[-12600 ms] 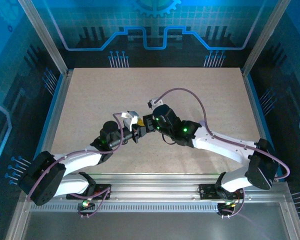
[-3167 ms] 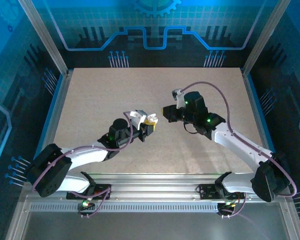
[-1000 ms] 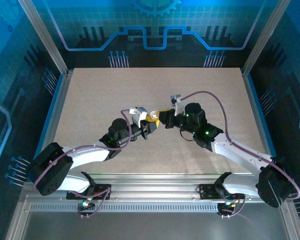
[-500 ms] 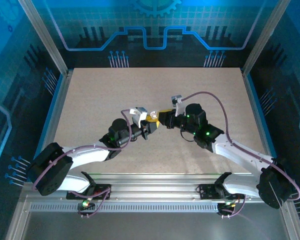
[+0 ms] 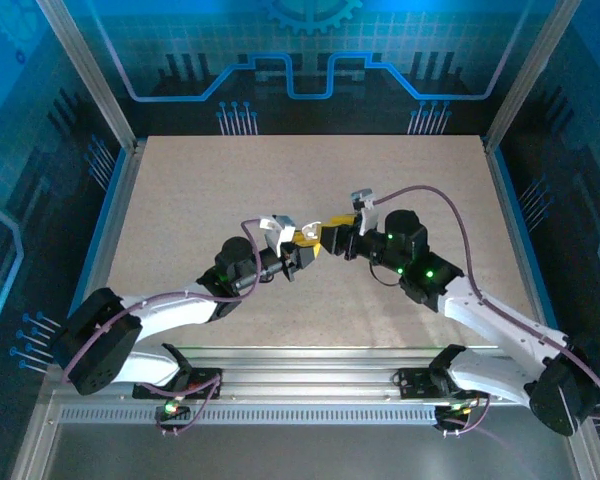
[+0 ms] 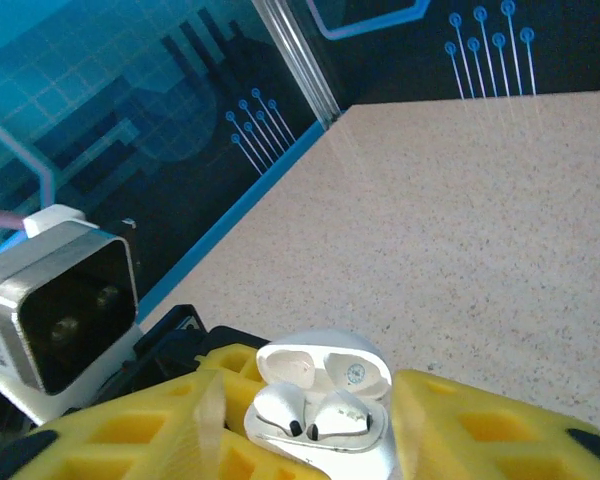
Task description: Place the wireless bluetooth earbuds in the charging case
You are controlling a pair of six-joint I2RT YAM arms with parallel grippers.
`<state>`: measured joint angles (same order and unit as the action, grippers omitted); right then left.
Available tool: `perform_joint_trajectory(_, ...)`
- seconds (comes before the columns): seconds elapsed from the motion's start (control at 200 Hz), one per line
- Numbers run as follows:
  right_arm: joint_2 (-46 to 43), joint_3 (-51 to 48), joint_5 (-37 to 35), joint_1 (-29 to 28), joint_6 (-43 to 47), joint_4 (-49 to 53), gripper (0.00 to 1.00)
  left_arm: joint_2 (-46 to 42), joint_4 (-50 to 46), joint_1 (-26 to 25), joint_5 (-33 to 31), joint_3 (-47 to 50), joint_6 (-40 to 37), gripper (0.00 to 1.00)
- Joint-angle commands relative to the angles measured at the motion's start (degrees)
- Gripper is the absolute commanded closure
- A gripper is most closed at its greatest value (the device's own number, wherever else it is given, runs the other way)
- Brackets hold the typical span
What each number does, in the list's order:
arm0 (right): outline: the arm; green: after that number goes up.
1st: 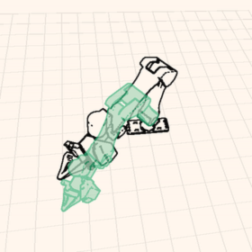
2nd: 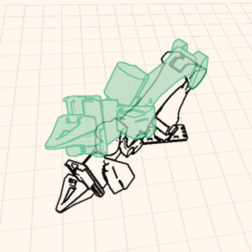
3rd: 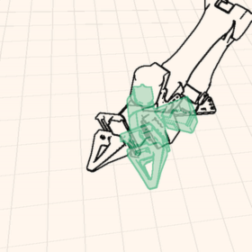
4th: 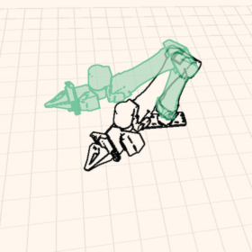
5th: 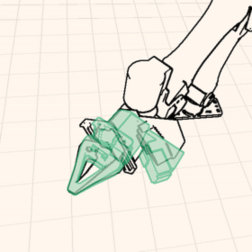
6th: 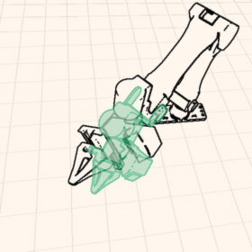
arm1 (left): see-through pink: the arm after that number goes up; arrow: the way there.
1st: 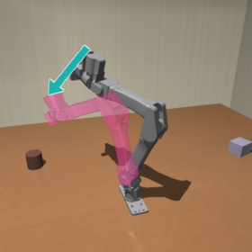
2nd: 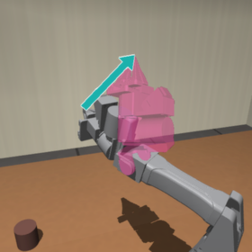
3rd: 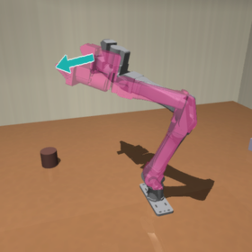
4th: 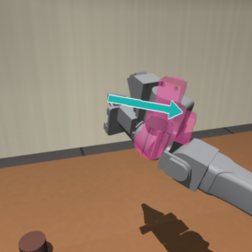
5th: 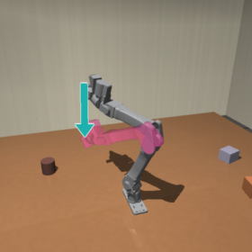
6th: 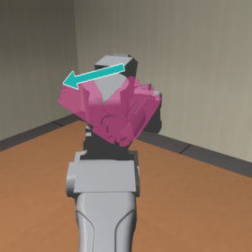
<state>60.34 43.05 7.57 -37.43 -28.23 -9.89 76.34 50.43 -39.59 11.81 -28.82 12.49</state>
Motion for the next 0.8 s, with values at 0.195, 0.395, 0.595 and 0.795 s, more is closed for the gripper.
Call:
perform_joint_trajectory(0.195, -10.6, -3.2, 8.2, 3.5, 11.9, 3.5, 0.21, -6.6, -7.1, -0.3, 9.1, -1.6, -9.6, 0.82)
perform_joint_trajectory(0.395, -14.1, -2.2, 22.0, 6.7, 28.3, 13.8, 0.19, -8.5, -9.2, -0.3, 12.5, -1.7, -11.4, 0.81)
perform_joint_trajectory(0.595, -14.7, -1.6, 28.5, 8.2, 42.2, 21.6, 0.18, -9.2, -9.4, -0.3, 15.8, -1.9, -11.8, 0.81)
perform_joint_trajectory(0.795, -12.0, -0.1, 27.2, 10.4, 47.8, 25.4, 0.19, -10.7, -11.7, -0.4, 17.6, -2.4, -13.7, 0.81)
